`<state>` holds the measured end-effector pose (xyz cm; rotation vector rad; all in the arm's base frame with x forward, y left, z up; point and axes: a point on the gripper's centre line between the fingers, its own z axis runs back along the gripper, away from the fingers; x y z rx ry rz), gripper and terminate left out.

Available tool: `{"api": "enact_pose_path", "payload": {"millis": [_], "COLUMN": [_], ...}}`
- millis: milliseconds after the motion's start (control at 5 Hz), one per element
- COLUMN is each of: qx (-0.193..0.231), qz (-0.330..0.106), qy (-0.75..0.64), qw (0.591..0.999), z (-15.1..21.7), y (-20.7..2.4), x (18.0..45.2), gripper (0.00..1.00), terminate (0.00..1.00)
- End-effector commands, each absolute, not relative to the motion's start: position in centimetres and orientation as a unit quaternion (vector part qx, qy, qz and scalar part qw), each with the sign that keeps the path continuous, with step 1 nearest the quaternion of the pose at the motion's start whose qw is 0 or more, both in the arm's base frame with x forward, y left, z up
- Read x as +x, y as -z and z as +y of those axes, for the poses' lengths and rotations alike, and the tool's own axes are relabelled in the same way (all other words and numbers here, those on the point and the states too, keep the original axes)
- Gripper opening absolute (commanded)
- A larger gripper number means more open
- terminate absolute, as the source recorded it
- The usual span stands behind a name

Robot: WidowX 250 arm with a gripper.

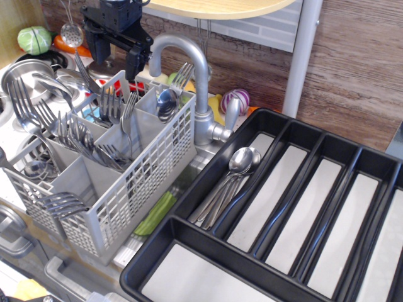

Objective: Put small spoon from basket to tray

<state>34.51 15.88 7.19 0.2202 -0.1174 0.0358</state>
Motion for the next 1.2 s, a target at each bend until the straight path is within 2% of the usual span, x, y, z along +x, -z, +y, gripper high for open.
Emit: {"api": "enact_pose_path", "payload": {"millis": [0, 400, 600, 800, 1000], "qx": [0.11, 0.141, 0.162, 0.181, 0.176], "qz": [-0.059, -0.097, -0.107, -0.104, -0.101], "qy": [-0.018, 0.204, 0.271, 0.299, 0.313], "qw": [0.992, 0.964, 0.943, 0.931, 0.928], "z": [15.9, 16.5, 16.9, 17.1, 18.1], "y": [-7.2, -7.3, -6.5, -6.2, -5.5], "x": [34.5, 35.4, 35.5, 34.8, 33.9], "gripper": [1.0, 1.0, 1.0, 1.0, 1.0], "terminate": [0.0, 0.0, 0.0, 0.0, 0.0]}}
